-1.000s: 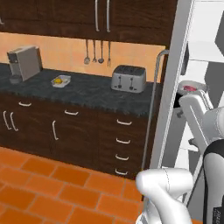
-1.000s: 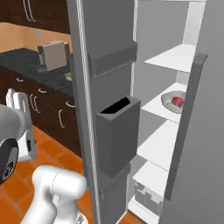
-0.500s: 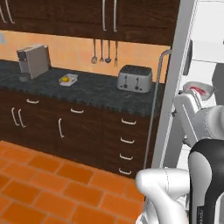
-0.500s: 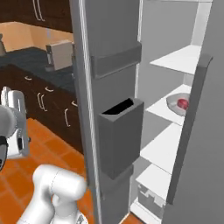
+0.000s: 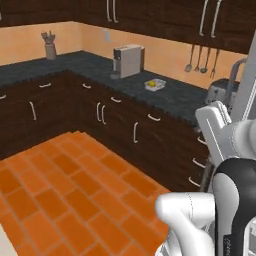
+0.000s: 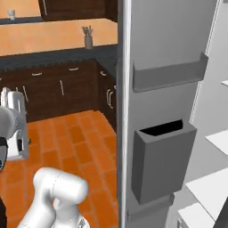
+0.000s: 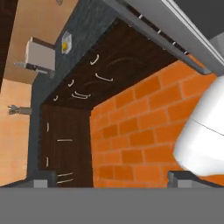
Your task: Take the meat container that has the steak and place it on the second highest rack of the freezer. Then take the vegetable container that has the lemon and garlic and place it on the highest rack of the freezer.
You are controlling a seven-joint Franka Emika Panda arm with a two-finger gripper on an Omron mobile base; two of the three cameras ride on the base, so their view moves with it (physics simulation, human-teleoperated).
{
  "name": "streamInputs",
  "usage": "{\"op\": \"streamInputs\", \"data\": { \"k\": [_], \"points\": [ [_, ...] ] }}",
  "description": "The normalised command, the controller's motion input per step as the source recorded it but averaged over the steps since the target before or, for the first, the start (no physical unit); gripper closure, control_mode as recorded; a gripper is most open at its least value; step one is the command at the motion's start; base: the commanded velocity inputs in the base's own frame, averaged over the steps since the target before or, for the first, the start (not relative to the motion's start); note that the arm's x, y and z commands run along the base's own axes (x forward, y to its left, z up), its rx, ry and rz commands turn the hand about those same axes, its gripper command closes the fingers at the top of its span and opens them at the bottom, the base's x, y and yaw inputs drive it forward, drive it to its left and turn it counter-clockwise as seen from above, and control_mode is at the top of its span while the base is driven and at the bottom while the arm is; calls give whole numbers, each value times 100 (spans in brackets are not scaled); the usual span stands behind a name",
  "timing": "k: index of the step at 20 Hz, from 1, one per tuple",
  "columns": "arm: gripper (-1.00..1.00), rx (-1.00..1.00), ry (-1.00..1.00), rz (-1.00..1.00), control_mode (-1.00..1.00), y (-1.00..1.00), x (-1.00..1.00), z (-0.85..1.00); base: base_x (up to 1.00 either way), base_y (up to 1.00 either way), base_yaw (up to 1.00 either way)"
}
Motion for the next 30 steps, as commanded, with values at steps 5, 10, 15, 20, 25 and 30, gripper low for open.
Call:
{"op": "streamInputs", "data": {
  "k": [5, 10, 15, 20, 25, 30],
  "points": [
    [-100, 0, 0, 0, 100, 0, 0, 0, 27, -38, 72],
    [-100, 0, 0, 0, 100, 0, 0, 0, 77, 88, 39],
    [-100, 0, 0, 0, 100, 0, 0, 0, 100, 100, 2],
    [-100, 0, 0, 0, 100, 0, 0, 0, 100, 42, -33],
    [-100, 0, 0, 0, 100, 0, 0, 0, 100, 16, -58],
    [-100, 0, 0, 0, 100, 0, 0, 0, 100, 53, -62]
  ]
}}
